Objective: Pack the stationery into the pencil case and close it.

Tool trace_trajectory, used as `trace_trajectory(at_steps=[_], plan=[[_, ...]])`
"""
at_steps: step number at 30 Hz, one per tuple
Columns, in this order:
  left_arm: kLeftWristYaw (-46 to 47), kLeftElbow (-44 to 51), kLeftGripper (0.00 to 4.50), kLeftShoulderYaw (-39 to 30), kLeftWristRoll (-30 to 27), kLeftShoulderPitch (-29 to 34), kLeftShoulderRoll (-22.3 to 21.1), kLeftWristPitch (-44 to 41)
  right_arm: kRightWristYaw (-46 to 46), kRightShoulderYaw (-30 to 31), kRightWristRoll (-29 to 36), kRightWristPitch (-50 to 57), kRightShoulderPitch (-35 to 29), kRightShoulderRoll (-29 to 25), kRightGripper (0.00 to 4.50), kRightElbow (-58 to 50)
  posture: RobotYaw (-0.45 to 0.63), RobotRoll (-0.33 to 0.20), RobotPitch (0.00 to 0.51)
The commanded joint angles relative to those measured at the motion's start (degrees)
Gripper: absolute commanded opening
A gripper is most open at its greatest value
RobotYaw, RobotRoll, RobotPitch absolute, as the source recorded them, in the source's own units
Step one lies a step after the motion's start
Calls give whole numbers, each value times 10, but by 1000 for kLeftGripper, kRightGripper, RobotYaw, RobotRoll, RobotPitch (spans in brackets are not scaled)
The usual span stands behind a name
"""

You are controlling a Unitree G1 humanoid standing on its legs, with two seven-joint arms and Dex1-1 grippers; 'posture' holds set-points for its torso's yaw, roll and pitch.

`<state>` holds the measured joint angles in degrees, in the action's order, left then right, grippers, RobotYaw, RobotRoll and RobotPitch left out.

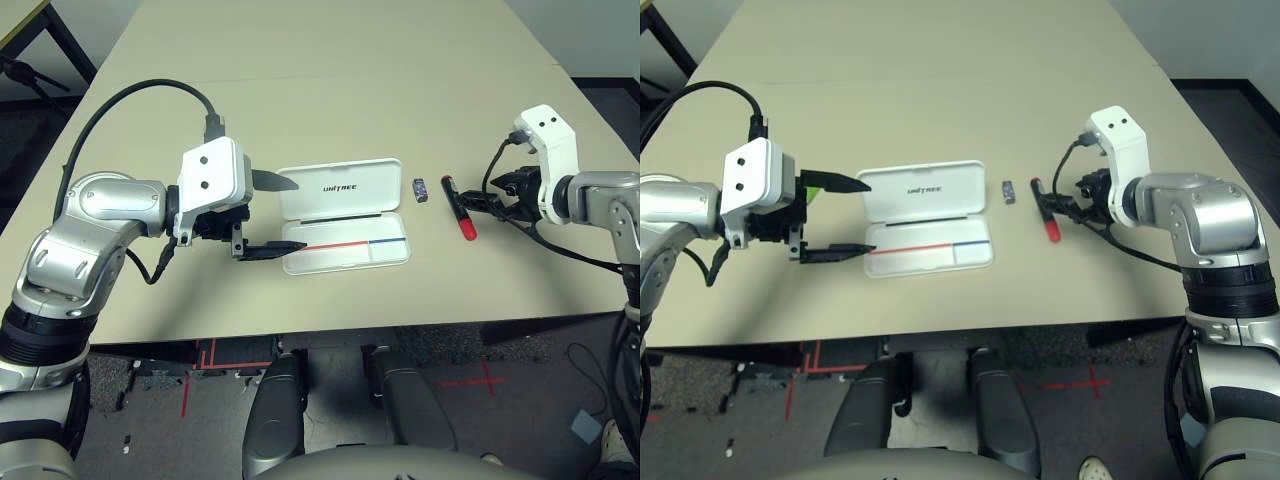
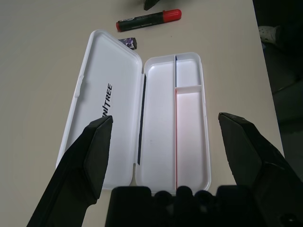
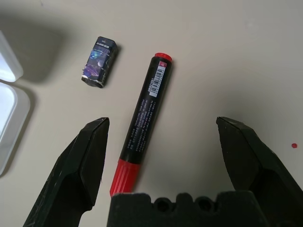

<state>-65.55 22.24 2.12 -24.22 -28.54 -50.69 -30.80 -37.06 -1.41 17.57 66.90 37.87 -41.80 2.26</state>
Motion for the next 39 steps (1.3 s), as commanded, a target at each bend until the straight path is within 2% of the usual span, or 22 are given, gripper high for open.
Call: trace_trajectory(at_steps=[1,14,22,25,30,34,39], plan=[[8,21,4487,-11,-14,-3,-4,-10,21,2,-5,16,8,11,4500,16,-7,0,198],[21,46,4487,-16,-24,3,-11,-28,70,24,-8,51,15,72,4500,58,24,0,199],[30,58,4487,-16,-26,6,-10,-38,84,32,-22,37,18,88,4500,95,34,0,195],[33,59,4500,-15,-27,5,-9,-39,84,32,-26,31,20,90,3896,106,37,0,193],[35,60,4500,-13,-28,6,-9,-38,74,38,-35,24,22,76,1953,114,36,0,189],[36,60,4500,-12,-28,6,-9,-36,59,42,-39,16,34,55,585,127,36,0,185],[36,58,4500,-10,-25,8,-9,-31,17,66,-46,-10,52,15,504,140,35,0,181]])
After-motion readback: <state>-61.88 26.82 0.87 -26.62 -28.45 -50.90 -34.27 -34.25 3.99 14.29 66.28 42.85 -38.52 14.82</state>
